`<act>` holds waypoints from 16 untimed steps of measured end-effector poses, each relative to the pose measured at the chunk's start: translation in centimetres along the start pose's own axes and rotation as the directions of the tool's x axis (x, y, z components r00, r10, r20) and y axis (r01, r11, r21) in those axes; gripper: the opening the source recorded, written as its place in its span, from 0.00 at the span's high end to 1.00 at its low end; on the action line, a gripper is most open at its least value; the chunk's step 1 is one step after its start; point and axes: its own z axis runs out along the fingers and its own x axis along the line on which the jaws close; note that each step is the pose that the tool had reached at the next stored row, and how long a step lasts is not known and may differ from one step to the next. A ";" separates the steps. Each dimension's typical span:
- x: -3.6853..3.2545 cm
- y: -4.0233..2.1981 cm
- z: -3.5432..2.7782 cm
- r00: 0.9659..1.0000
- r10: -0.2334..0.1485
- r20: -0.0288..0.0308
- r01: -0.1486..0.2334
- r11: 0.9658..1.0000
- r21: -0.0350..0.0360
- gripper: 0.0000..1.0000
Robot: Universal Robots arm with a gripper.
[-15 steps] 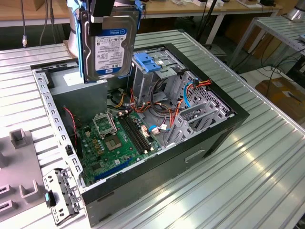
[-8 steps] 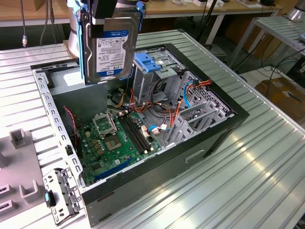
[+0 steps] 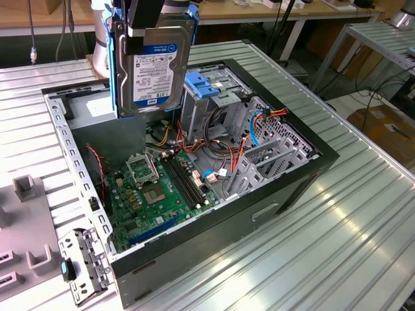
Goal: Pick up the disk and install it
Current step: 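Insert the disk into the insertion slot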
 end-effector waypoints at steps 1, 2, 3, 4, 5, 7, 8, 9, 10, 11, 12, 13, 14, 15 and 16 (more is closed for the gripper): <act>0.09 -0.01 0.00 1.000 0.000 0.000 0.000 1.000 0.000 0.63; 0.24 -0.01 0.00 1.000 0.000 0.000 0.000 1.000 0.000 0.63; 0.34 -0.02 -0.01 1.000 0.000 0.000 0.000 1.000 0.000 0.63; 0.39 -0.03 -0.01 1.000 0.000 0.000 0.000 1.000 0.000 0.63; 0.47 -0.03 -0.01 1.000 0.000 0.000 0.000 1.000 0.000 0.63; 0.61 -0.04 -0.01 1.000 0.000 0.000 0.000 1.000 0.000 0.63; 0.73 -0.05 -0.01 1.000 0.000 0.000 0.000 1.000 0.000 0.63; 0.82 -0.05 -0.01 1.000 0.000 0.000 0.000 1.000 0.000 0.63; 0.90 -0.06 -0.01 1.000 0.000 0.000 0.000 1.000 0.000 0.63; 1.00 -0.07 -0.01 1.000 0.000 0.000 0.000 1.000 0.000 0.63; 1.08 -0.07 -0.01 1.000 0.000 0.000 0.000 1.000 0.000 0.63; 1.25 -0.08 -0.02 1.000 0.000 0.000 0.000 1.000 0.000 0.63; 1.38 -0.09 -0.02 1.000 0.000 0.000 0.000 1.000 0.000 0.63; 1.53 -0.10 -0.02 1.000 0.000 0.000 0.000 1.000 0.000 0.63; 1.71 -0.12 -0.02 1.000 0.000 0.000 0.000 1.000 0.000 0.63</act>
